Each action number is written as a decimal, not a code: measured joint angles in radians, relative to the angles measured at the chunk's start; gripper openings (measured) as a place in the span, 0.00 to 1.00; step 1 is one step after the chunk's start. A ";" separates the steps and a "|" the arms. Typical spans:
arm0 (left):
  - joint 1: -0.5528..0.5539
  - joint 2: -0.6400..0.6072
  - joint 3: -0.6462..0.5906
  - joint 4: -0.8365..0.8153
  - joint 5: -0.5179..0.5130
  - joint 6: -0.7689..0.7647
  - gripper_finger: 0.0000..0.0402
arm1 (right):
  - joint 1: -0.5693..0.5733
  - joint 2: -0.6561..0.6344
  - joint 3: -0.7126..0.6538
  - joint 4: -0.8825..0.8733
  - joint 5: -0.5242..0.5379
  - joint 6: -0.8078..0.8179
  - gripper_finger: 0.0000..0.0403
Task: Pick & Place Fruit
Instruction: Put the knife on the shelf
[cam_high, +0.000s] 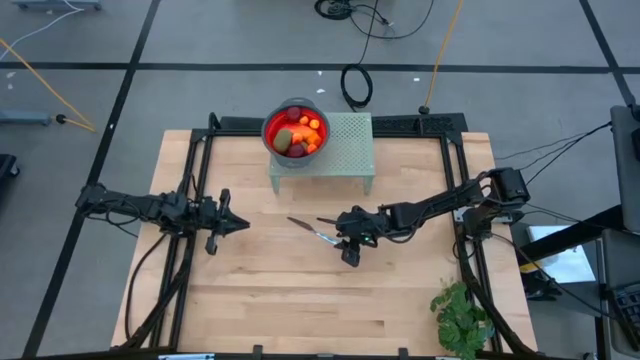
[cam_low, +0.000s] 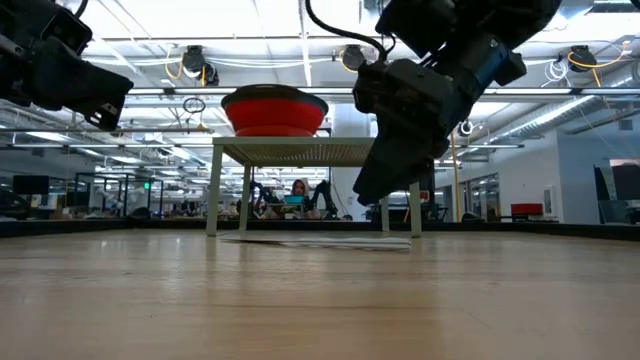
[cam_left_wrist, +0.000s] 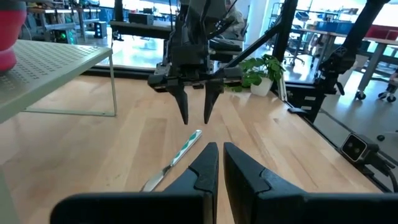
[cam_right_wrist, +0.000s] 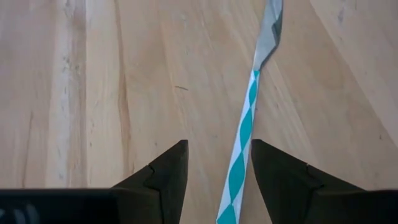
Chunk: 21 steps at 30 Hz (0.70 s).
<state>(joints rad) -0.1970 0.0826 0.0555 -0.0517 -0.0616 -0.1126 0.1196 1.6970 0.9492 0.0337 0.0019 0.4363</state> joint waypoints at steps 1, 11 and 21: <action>0.000 0.000 0.000 0.000 0.000 -0.001 0.06 | 0.000 0.001 -0.002 0.004 0.001 -0.002 0.42; 0.000 0.000 0.000 0.000 -0.001 -0.011 0.06 | 0.007 0.118 -0.004 0.059 0.105 -0.004 0.42; 0.000 0.000 0.000 -0.001 -0.001 -0.020 0.06 | 0.032 0.175 0.000 0.078 0.148 -0.008 0.40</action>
<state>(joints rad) -0.1970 0.0826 0.0555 -0.0528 -0.0628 -0.1326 0.1515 1.8717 0.9489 0.1113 0.1501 0.4282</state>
